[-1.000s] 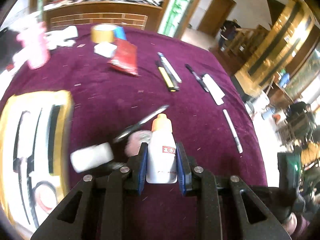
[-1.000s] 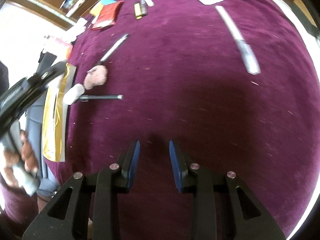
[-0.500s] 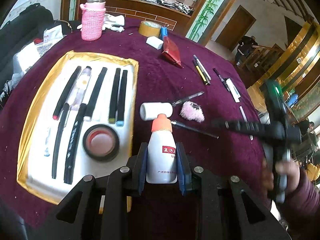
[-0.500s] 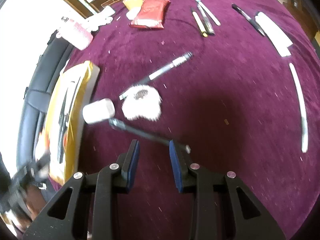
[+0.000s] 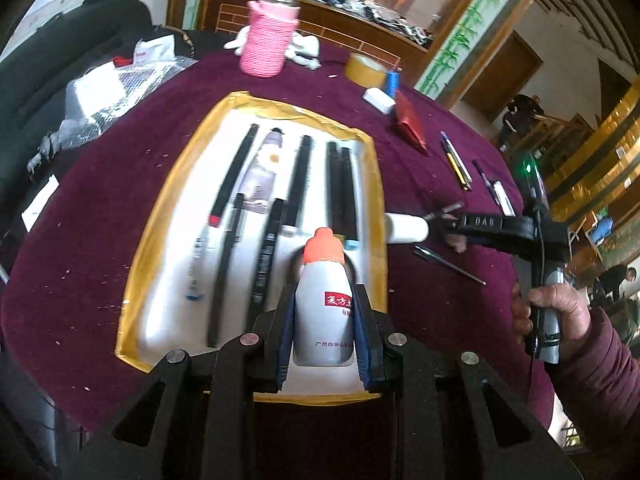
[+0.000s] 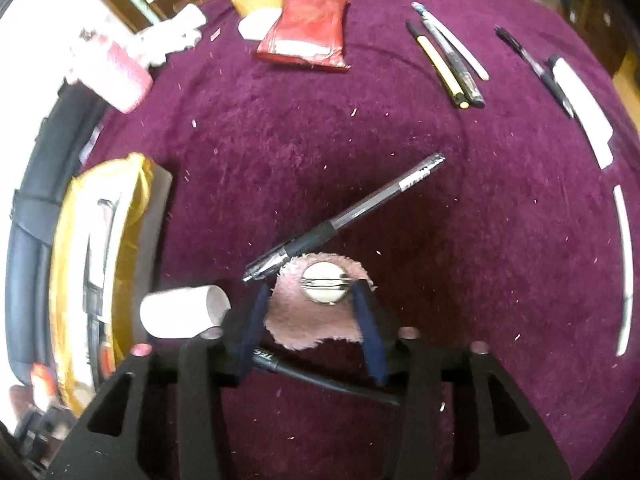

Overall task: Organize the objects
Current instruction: 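Grasp the pink fuzzy pom-pom with the right tool while the left tool carries the bottle to the tray, then lower the bottle into the tray and open the left tool while the right tool carries the pom-pom over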

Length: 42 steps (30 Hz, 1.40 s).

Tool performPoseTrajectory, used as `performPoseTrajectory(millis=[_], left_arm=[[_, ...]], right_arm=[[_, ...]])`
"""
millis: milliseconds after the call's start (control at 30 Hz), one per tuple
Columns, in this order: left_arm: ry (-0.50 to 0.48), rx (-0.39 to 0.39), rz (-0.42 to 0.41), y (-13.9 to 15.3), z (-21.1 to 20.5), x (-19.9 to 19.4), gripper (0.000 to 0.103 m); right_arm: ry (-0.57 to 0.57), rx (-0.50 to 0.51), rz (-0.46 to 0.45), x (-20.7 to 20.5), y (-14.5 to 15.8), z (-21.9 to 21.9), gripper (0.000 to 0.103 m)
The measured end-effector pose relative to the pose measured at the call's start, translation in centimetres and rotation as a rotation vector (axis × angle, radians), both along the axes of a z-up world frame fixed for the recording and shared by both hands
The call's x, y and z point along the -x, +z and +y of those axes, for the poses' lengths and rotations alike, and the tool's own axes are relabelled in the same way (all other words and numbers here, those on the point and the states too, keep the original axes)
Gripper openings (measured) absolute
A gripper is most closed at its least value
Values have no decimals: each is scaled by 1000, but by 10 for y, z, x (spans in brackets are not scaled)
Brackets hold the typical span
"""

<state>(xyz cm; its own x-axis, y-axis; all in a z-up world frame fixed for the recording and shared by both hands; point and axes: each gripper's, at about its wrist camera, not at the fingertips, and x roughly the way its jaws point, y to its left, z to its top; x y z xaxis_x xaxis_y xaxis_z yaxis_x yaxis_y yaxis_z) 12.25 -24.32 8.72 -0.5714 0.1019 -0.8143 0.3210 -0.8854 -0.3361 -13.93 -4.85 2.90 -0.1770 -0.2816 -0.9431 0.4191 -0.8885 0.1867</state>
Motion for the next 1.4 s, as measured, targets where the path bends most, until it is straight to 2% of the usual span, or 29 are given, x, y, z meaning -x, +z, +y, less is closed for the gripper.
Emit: performPoseTrajectory(millis=[67, 133, 200, 267, 400, 533, 667, 900, 1133, 1200, 1233, 1333, 1400], left_arm=[[6, 8, -3, 0, -6, -1, 23], [14, 18, -8, -1, -15, -3, 23], [21, 23, -14, -2, -24, -5, 23], [22, 27, -20, -4, -31, -5, 23], [13, 31, -24, -7, -47, 3, 23], [-11, 41, -31, -12, -58, 24, 23], [-44, 97, -55, -21, -67, 54, 23], [-93, 200, -113, -43, -87, 117, 23], [-135, 254, -141, -59, -91, 143, 23], [-154, 276, -147, -59, -89, 149, 24], [-162, 271, -149, -59, -89, 151, 29], [-175, 211, -138, -56, -90, 155, 42], [-180, 194, -131, -53, -89, 154, 46]], right_arm=[[-10, -31, 6, 2, -5, -3, 55], [-35, -14, 17, 3, -5, 0, 54], [-60, -12, 25, 5, -3, 4, 36], [-85, 18, 14, 6, -2, 12, 33], [-135, 59, 18, 4, 11, 26, 32], [-134, 111, 28, -11, 33, 28, 32], [-116, 161, 38, -30, 49, 20, 32], [-54, 192, 48, -67, 61, -6, 32], [-24, 202, 57, -91, 65, -27, 32], [-21, 199, 57, -94, 65, -30, 32], [-22, 199, 55, -95, 65, -31, 32], [-19, 202, 45, -96, 63, -37, 32], [-3, 199, 40, -98, 61, -44, 32]])
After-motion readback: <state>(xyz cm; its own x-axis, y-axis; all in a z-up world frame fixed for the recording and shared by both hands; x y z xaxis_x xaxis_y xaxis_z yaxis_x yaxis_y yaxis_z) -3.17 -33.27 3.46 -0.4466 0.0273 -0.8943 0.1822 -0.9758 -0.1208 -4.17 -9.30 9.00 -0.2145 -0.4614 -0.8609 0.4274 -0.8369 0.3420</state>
